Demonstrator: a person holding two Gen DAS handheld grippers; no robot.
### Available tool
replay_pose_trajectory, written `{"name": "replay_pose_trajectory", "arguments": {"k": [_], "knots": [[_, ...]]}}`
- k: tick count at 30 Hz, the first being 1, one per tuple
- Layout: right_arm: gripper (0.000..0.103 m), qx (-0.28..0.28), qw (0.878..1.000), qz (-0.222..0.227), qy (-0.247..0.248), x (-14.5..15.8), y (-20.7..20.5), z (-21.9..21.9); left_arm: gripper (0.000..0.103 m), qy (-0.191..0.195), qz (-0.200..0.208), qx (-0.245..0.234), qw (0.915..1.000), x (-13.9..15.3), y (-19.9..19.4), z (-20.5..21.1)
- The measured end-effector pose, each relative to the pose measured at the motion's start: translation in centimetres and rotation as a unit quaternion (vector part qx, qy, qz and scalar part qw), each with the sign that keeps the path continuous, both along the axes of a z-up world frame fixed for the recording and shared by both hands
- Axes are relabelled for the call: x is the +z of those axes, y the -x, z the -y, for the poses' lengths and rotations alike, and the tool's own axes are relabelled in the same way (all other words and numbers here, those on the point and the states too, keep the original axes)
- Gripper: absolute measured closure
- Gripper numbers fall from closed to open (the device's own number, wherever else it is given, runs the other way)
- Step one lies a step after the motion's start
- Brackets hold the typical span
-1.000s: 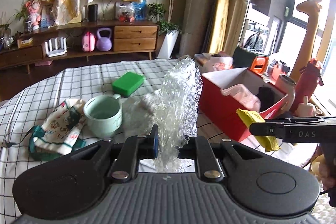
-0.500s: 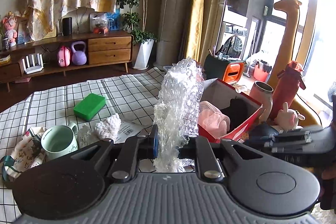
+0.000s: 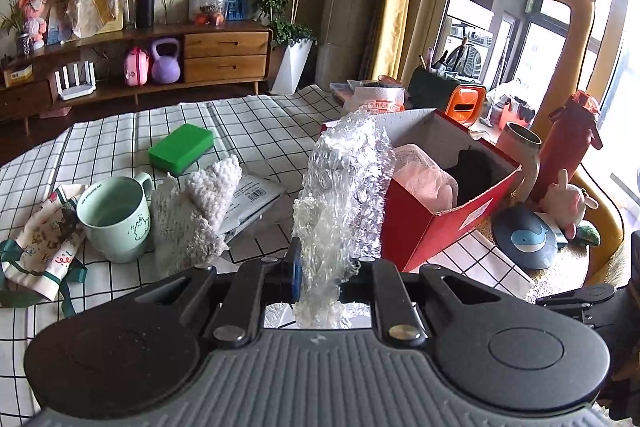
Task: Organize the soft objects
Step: 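Lower the bubble wrap with left tool into the red box and open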
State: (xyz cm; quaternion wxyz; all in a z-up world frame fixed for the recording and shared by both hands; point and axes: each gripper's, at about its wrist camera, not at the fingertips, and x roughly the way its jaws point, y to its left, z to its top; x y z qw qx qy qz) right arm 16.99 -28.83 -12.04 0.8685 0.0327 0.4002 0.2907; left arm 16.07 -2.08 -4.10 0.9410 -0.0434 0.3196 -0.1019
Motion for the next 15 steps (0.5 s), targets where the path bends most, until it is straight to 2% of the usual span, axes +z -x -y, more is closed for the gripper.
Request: {"name": "replay_pose_trajectory", "arguments": {"k": [7, 15], "knots": [[0.075, -0.023, 0.999, 0.022, -0.002, 1.7, -1.4, 1.4, 0.088, -0.004, -0.009, -0.013, 0.9999, -0.2, -1.5, 1.1], [0.075, -0.032, 0.997, 0.069, 0.004, 5.2, -4.2, 2.5, 0.088, 0.014, 0.027, -0.043, 0.9986, 3.6, -4.8, 4.2]]}}
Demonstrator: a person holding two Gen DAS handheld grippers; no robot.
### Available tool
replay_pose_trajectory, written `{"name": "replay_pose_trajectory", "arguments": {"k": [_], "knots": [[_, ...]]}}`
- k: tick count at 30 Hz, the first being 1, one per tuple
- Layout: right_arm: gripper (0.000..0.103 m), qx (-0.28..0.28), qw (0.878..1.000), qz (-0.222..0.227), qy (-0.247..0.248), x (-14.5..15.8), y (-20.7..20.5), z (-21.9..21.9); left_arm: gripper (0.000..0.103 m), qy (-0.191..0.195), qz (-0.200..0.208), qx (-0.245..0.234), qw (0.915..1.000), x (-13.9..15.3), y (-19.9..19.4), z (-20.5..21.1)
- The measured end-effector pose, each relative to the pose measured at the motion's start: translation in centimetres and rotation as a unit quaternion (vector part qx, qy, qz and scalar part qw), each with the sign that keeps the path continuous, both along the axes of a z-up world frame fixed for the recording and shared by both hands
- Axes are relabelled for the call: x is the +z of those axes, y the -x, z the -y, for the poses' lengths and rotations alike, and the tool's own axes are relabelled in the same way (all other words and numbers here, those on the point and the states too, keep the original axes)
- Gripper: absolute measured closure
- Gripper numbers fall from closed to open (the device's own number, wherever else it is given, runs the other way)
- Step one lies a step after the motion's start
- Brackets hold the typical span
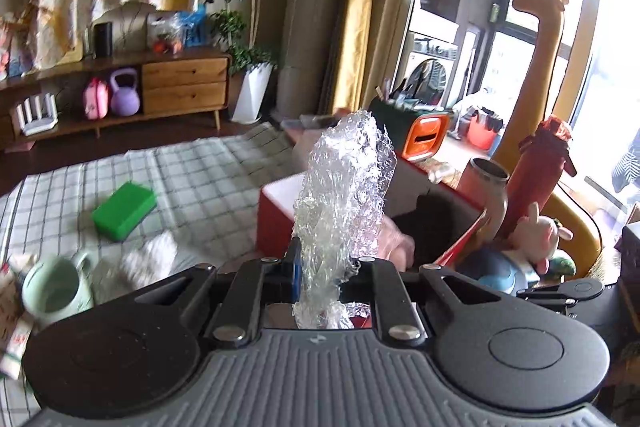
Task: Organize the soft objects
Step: 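Lower the bubble wrap with left tool into the red box and open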
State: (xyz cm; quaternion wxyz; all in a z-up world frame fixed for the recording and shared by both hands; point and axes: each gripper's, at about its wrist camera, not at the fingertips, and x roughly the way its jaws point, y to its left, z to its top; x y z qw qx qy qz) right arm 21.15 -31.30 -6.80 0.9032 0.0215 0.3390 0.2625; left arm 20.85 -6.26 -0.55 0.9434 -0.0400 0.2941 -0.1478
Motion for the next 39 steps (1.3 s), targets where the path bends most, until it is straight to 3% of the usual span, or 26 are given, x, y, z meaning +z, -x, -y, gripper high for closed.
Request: {"name": "replay_pose_trajectory", "arguments": {"k": [4, 8, 14, 19, 31, 37, 38, 39], "knots": [[0.075, -0.012, 1.0, 0.007, -0.005, 0.4, -1.2, 0.7, 0.088, -0.004, 0.019, -0.017, 0.9997, 1.4, -3.0, 3.0], [0.075, -0.02, 1.0, 0.005, -0.011, -0.1, -1.7, 1.6, 0.088, -0.001, 0.001, -0.033, 0.9994, 1.3, -7.4, 6.2], [0.075, -0.026, 0.999, -0.005, -0.018, -0.9, -2.2, 2.6, 0.088, -0.004, -0.027, -0.04, 0.9988, -1.2, -13.0, 10.6], [0.075, -0.029, 0.999, -0.013, -0.023, -1.5, -2.8, 3.2, 0.088, 0.005, -0.074, -0.042, 0.9963, -4.4, -16.3, 12.8], [0.075, -0.028, 0.999, -0.027, -0.03, -2.5, -3.0, 3.4, 0.088, -0.028, -0.15, -0.034, 0.9878, -9.3, -19.6, 13.9], [0.075, -0.026, 0.999, -0.026, -0.033, -2.3, -2.6, 3.2, 0.073, -0.028, -0.154, -0.027, 0.9873, -9.0, -19.5, 13.3], [0.075, -0.026, 0.999, -0.025, -0.033, -2.3, -2.6, 3.2, 0.063, -0.025, -0.153, -0.029, 0.9874, -8.9, -19.4, 13.2], [0.075, -0.027, 0.999, -0.025, -0.034, -2.2, -2.5, 3.1, 0.045, -0.023, -0.151, -0.03, 0.9877, -8.6, -19.2, 13.1]]}}
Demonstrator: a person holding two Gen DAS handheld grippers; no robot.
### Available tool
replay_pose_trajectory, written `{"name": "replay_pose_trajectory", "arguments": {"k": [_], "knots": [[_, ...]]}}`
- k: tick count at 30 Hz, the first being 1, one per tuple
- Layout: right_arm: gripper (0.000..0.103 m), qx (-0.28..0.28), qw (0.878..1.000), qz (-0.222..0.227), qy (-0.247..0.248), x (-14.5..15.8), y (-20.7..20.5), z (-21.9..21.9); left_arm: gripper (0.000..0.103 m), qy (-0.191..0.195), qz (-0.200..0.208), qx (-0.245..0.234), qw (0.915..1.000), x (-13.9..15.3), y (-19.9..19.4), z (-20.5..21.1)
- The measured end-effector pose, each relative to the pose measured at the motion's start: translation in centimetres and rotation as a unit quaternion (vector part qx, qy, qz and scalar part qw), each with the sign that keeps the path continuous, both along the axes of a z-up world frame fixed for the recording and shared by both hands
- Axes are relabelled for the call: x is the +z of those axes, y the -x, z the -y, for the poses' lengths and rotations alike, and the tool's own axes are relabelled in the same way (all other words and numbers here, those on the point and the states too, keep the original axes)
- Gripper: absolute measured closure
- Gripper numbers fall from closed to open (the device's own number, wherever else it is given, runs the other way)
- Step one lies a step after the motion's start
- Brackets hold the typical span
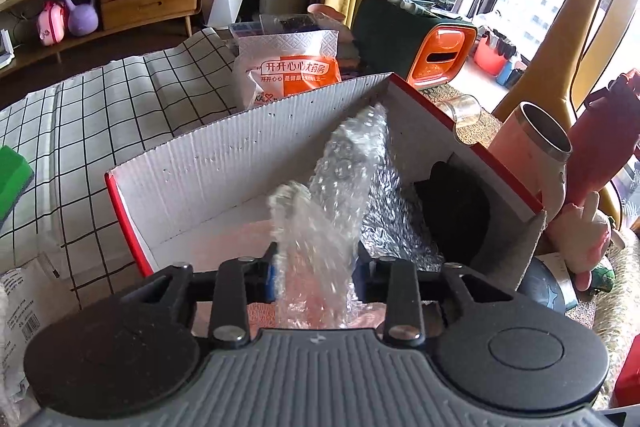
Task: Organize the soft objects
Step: 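Lower the bubble wrap with left tool into the red box and open, then withdraw the left tool from the red box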
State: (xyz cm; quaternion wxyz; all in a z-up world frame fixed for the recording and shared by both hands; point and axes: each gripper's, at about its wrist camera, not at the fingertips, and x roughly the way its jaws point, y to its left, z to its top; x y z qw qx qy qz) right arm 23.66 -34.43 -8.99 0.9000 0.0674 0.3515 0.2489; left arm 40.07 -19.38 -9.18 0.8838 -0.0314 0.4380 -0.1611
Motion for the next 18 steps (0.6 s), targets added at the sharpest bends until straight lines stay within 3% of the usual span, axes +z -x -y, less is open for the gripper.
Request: {"name": "replay_pose_trajectory", "arguments": {"k": [2, 6, 18], "knots": [[0.075, 0.001, 1.0, 0.002, 0.0, 0.2, 0.2, -0.1, 0.032, 0.0, 0.005, 0.001, 1.0, 0.4, 0.3, -0.2], [0.075, 0.001, 1.0, 0.007, 0.002, 0.8, 0.8, -0.4, 0.032, 0.006, 0.033, 0.004, 0.9994, 1.5, 1.4, -0.7], [0.067, 0.005, 1.0, 0.03, -0.002, 3.5, 3.3, -2.1, 0.032, -0.006, 0.062, 0.005, 0.9981, 4.8, 6.6, -3.1]]}}
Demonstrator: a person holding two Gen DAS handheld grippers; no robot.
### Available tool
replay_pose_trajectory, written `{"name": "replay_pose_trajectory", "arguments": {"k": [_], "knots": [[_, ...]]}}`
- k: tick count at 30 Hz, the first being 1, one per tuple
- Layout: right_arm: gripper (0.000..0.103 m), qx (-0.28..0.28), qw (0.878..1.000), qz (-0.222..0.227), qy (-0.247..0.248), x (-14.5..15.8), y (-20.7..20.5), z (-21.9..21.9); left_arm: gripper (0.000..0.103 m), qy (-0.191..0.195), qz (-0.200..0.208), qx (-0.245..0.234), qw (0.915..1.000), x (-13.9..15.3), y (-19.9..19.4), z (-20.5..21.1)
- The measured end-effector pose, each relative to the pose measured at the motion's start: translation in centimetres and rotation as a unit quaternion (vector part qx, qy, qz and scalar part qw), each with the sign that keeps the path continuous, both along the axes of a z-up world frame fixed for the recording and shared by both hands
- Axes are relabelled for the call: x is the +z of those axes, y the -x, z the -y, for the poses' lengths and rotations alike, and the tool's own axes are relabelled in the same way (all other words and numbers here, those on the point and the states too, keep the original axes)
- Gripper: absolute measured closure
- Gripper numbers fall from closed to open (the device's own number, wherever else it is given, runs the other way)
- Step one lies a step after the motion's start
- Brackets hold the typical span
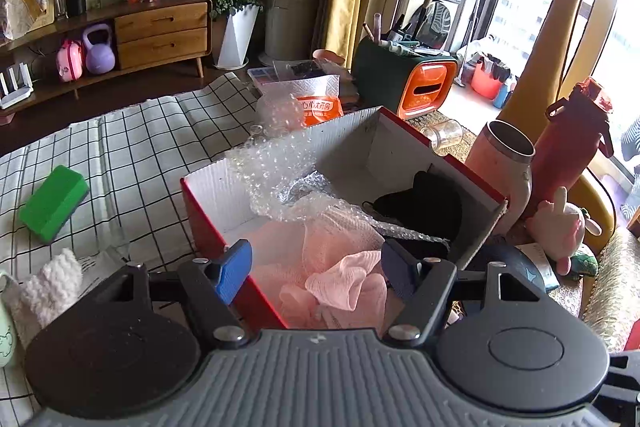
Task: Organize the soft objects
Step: 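Withdraw the left tool from the red box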
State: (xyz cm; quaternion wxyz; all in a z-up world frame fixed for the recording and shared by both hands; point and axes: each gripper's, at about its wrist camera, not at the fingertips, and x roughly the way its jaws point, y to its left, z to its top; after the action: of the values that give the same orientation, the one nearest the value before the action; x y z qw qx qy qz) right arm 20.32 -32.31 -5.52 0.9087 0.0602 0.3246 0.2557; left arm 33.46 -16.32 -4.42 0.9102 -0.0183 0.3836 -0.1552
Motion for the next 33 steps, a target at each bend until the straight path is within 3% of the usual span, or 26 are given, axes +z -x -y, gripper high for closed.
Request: {"name": "replay_pose_trajectory", "arguments": {"k": [7, 11, 19, 25, 33], "knots": [[0.062, 0.017, 0.999, 0.027, 0.0, 2.2, 2.2, -2.1, 0.032, -0.002, 0.029, 0.012, 0.9995, 2.6, 6.0, -3.3], [0.054, 0.028, 0.999, 0.044, -0.001, 3.1, 3.7, -3.7, 0.024, -0.007, 0.045, 0.019, 0.9988, 4.0, 9.8, -5.8], [0.035, 0.052, 0.996, 0.07, 0.001, 4.5, 5.6, -8.3, 0.019, -0.006, 0.058, 0.061, 0.9965, 6.0, 16.5, -12.8], [0.022, 0.059, 0.995, 0.079, 0.007, 4.8, 6.3, -11.5, 0.017, -0.007, 0.069, 0.095, 0.993, 6.5, 19.6, -18.6], [0.011, 0.063, 0.995, 0.07, 0.022, 3.8, 6.1, -15.2, 0.005, 0.004, 0.068, 0.135, 0.9885, 5.7, 21.6, -25.3]]}}
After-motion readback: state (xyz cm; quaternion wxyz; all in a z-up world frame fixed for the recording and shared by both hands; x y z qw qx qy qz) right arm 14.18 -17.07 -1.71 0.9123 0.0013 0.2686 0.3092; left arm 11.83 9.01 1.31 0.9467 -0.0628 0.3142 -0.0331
